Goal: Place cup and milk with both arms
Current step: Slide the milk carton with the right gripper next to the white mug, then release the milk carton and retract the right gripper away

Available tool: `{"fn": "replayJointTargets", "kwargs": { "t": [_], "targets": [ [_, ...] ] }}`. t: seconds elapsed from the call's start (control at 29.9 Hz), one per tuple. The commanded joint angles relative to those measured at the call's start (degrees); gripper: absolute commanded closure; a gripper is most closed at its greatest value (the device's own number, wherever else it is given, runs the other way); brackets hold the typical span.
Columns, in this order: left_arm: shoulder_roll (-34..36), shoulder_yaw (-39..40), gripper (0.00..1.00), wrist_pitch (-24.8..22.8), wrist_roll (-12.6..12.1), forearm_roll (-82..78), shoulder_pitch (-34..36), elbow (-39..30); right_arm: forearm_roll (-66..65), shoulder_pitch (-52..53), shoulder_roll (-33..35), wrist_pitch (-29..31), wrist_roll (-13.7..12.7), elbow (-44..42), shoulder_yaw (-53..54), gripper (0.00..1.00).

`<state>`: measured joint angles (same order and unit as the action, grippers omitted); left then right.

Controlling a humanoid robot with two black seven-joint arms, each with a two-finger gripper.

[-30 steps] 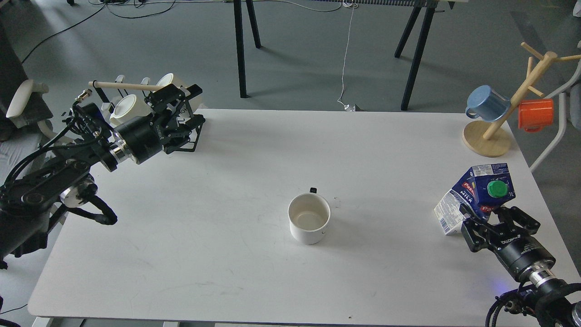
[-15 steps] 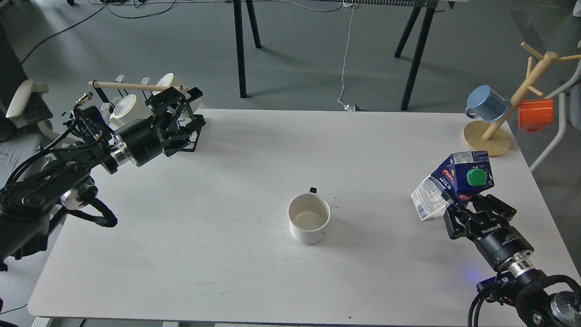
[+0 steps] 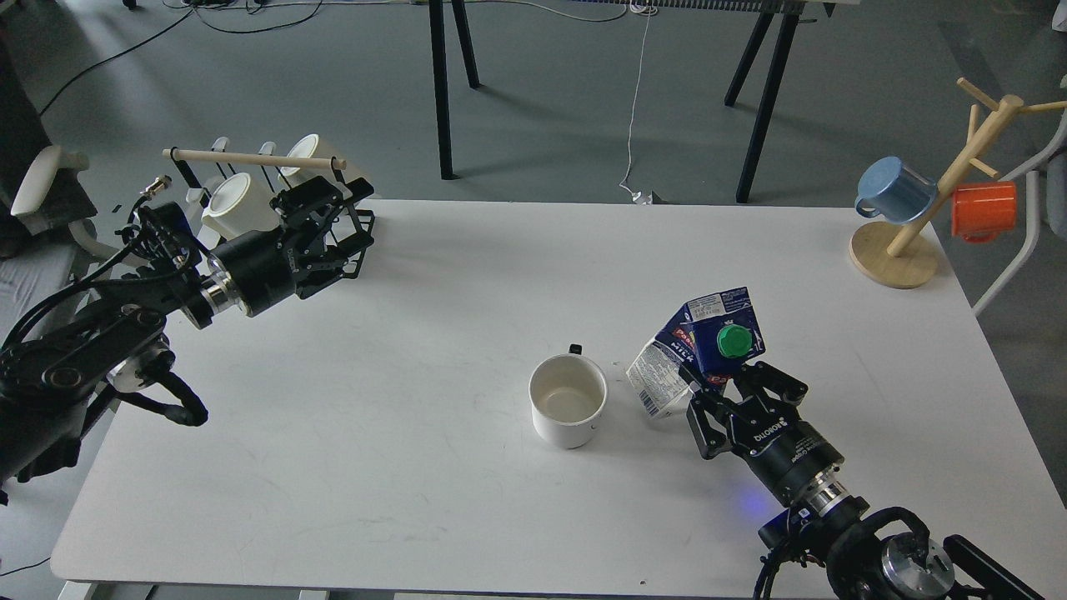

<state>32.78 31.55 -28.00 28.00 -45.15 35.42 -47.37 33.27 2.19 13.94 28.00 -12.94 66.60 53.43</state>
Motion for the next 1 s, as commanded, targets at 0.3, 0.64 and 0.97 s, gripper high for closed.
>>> {"fn": "replayJointTargets", "kwargs": {
  "t": [0.3,0.64,0.97],
  "targets": [
    [-0.18,0.00,0.11,0.00,0.00,-0.02,0.00,0.00,-4.00,-0.17,-2.24,0.00,0.02,-1.03,-0.52,0.54],
    [-0.18,0.00,0.11,0.00,0.00,-0.02,-0.09,0.00,-4.97,-0.17,-2.86,0.00,0.02,-1.03,-0.61,0.35],
    [-0.18,0.00,0.11,0.00,0.00,-0.02,-0.18,0.09,-4.97,-1.22,-2.43,0.00,-0.07,0.46,-0.61,0.02]
  ]
}}
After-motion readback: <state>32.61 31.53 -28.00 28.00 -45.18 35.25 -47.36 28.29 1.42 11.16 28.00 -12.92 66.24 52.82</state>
